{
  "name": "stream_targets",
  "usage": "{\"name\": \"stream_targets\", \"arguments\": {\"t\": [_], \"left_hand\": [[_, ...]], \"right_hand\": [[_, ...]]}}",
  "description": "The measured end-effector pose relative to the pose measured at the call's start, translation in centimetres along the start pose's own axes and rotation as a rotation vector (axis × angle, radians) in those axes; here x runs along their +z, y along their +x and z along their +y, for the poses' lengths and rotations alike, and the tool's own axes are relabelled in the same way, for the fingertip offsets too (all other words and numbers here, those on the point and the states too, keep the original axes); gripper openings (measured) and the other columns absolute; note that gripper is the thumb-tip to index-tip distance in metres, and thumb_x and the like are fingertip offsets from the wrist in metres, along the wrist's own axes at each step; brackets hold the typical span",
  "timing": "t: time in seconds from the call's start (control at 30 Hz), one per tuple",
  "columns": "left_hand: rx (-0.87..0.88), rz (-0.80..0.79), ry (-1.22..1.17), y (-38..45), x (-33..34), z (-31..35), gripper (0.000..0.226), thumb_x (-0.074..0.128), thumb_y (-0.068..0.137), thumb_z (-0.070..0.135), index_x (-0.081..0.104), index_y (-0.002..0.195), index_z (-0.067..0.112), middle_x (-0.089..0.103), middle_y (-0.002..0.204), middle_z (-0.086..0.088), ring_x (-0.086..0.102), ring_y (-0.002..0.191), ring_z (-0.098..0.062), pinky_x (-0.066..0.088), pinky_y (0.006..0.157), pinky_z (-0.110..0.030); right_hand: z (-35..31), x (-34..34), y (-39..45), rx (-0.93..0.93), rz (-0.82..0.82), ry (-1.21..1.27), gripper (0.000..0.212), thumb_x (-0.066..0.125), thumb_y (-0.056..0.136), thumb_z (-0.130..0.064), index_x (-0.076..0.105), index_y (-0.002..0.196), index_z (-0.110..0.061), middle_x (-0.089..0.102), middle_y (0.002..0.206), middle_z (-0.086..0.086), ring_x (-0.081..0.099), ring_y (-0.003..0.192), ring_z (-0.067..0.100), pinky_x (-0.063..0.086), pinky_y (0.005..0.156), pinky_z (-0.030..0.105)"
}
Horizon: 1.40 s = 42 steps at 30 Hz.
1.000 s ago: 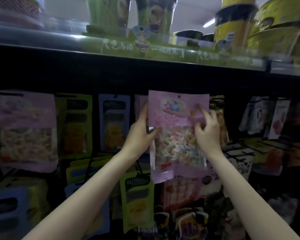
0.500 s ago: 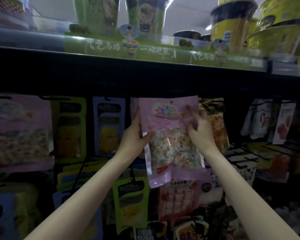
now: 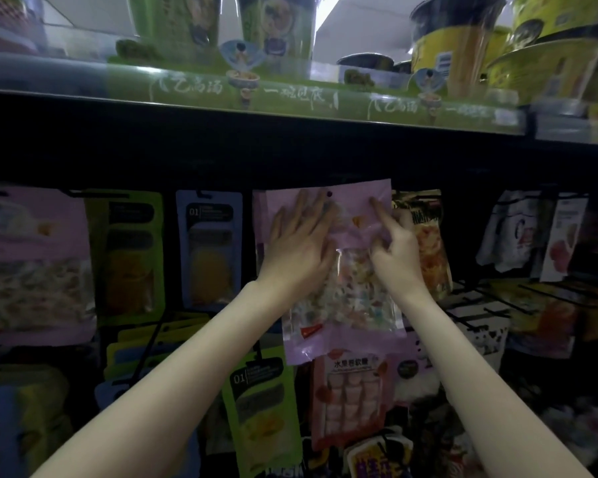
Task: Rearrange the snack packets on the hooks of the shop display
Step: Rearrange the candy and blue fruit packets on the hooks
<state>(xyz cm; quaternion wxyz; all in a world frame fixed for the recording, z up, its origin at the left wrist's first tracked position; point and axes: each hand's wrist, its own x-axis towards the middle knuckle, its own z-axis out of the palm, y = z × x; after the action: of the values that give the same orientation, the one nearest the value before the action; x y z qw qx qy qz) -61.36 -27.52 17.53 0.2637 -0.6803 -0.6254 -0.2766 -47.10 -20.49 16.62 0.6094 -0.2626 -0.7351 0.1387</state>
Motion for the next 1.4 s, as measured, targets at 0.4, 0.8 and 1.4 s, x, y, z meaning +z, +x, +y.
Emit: {"name": "stream_targets", "arguments": {"t": [0.4, 0.8, 1.4], "left_hand": [[0.007, -0.084, 0.036, -0.8, 3.0, -0.9, 0.055, 0.019, 0.096, 0.038, 0.009, 0.149, 0.028, -0.019, 0.153, 0.001, -0.012, 0.144, -0.024, -0.005, 0.114, -0.040], [-0.163, -0.064, -0.066, -7.1, 1.5, -7.0, 0.049, 0.043, 0.094, 0.023, 0.035, 0.143, 0.022, 0.021, 0.154, -0.005, 0.021, 0.140, -0.026, 0.017, 0.114, -0.045], [-0.563, 0.148, 0.076, -22.8, -11.9, -25.6, 0.058, 0.058, 0.084, 0.007, 0.039, 0.139, 0.005, 0.034, 0.145, -0.018, 0.033, 0.131, -0.039, 0.029, 0.103, -0.051]], "right_hand": [[0.6, 2.4, 1.2, 0.065, -0.151, -0.353, 0.059, 0.050, 0.092, -0.011, 0.027, 0.145, -0.024, 0.030, 0.144, 0.013, 0.052, 0.106, 0.032, 0.049, 0.080, 0.039], [-0.1, 6.9, -4.2, -0.148, 0.032, -0.557, 0.061, 0.064, 0.079, -0.008, 0.042, 0.135, -0.011, 0.017, 0.144, 0.020, 0.017, 0.131, 0.038, 0.028, 0.102, 0.060], [-19.6, 30.4, -8.4, 0.242, -0.561, 0.341, 0.071, 0.066, 0.086, -0.026, 0.027, 0.144, -0.017, 0.045, 0.136, 0.001, 0.048, 0.122, 0.021, 0.042, 0.093, 0.027]]}}
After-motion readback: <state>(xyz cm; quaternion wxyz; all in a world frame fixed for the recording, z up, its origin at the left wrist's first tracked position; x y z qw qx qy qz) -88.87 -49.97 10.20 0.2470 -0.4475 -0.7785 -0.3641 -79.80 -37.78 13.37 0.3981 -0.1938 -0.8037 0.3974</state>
